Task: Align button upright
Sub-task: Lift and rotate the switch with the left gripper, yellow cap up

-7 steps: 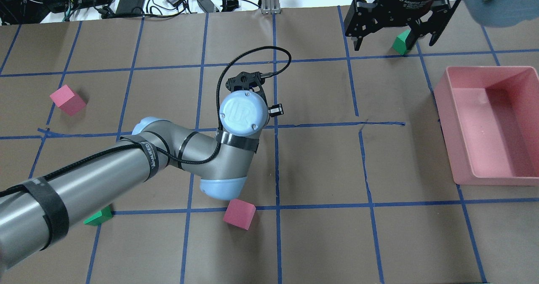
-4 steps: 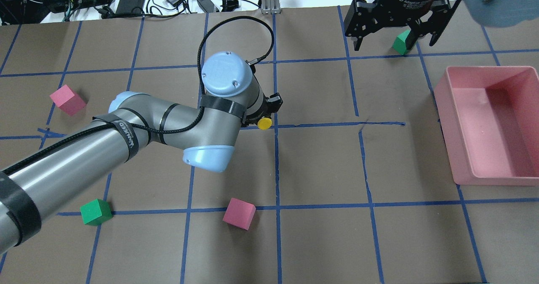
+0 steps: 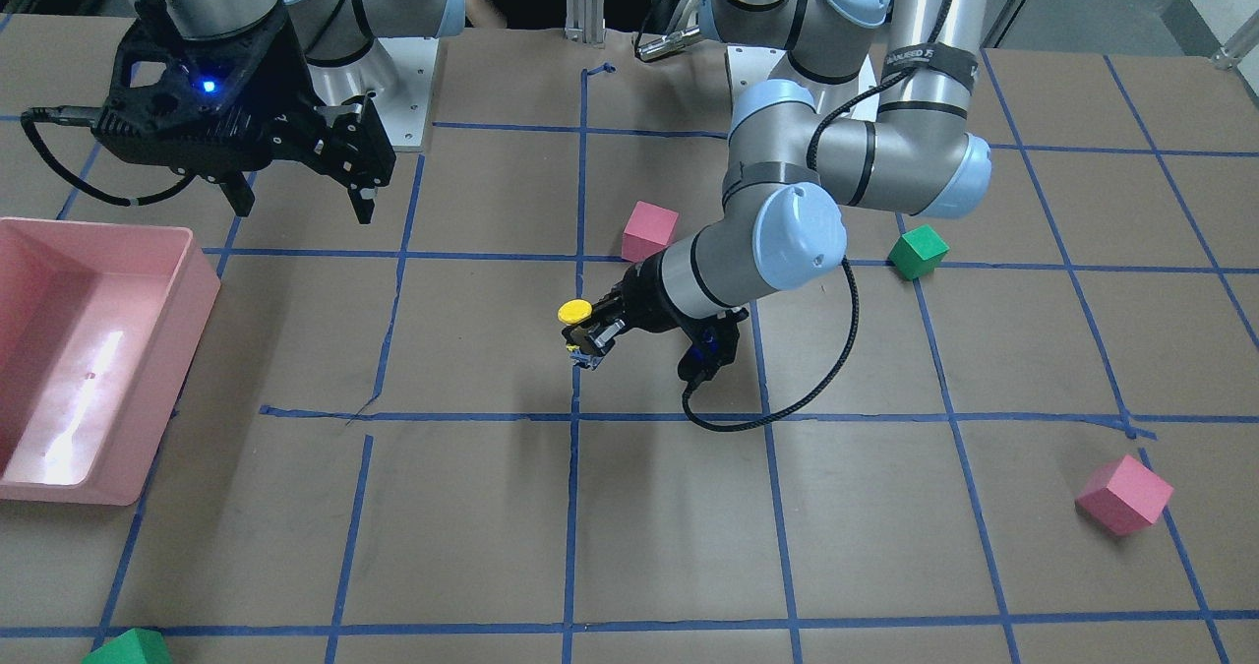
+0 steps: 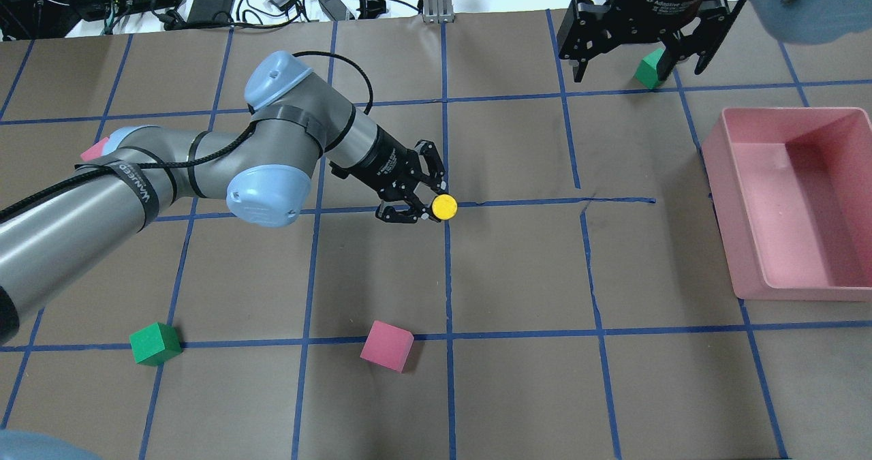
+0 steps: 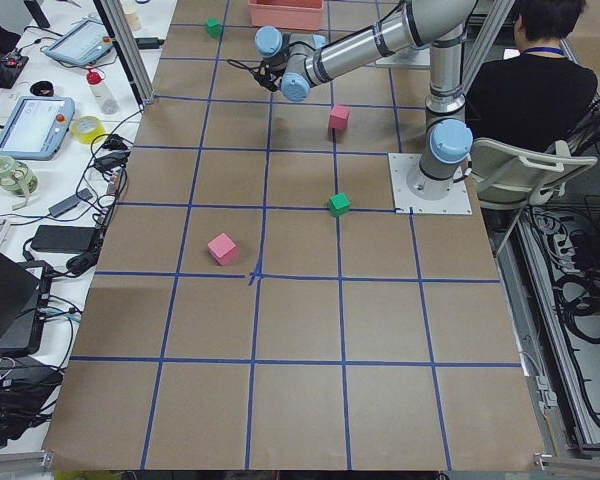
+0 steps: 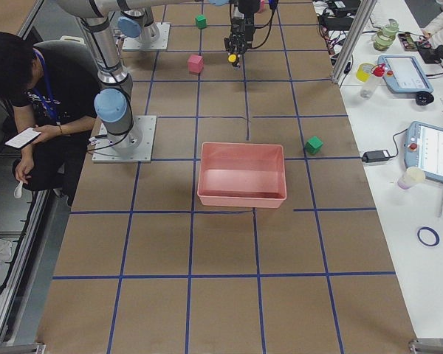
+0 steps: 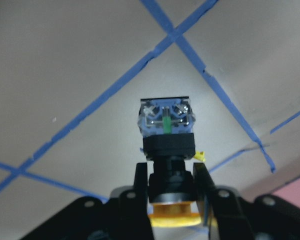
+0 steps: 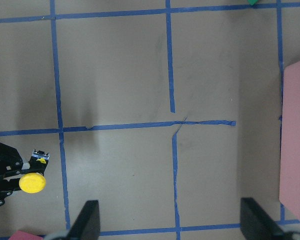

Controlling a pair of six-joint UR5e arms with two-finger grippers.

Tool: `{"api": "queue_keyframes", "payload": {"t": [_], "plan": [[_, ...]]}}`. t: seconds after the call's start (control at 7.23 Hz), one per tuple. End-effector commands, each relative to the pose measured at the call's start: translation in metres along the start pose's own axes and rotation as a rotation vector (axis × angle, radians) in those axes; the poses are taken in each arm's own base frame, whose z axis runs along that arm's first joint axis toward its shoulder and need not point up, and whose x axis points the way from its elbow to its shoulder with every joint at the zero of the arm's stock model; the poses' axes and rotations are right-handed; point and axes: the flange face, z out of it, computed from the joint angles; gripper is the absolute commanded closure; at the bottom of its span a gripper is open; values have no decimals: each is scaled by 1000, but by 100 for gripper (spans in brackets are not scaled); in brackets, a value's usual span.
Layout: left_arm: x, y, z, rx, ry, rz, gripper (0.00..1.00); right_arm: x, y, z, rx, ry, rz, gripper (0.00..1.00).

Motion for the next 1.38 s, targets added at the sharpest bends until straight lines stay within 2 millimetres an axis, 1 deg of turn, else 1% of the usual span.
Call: {"api": "queue_keyframes", "payload": {"t": [0.0,0.14,0.28,0.55,0.83,1.11,1.25], "plan": [[5,-36,0,-158,61,-97,100,-1,0,0,0,0,-1,0],[10,-45,6,-208,78,-128,100,-1,0,0,0,0,-1,0],[10,-57,22,-256,87,-135,100,-1,0,0,0,0,-1,0],[20,-79,38,-270,79,-137,100,0,0,0,0,0,0,0],[20,-92,51,-281,64,-160,100,-1,0,0,0,0,-1,0],[19,-96,54,-282,60,-172,100,-1,0,0,0,0,-1,0],[21,-97,55,-279,58,-168,56,-1,0,0,0,0,0,0]]}}
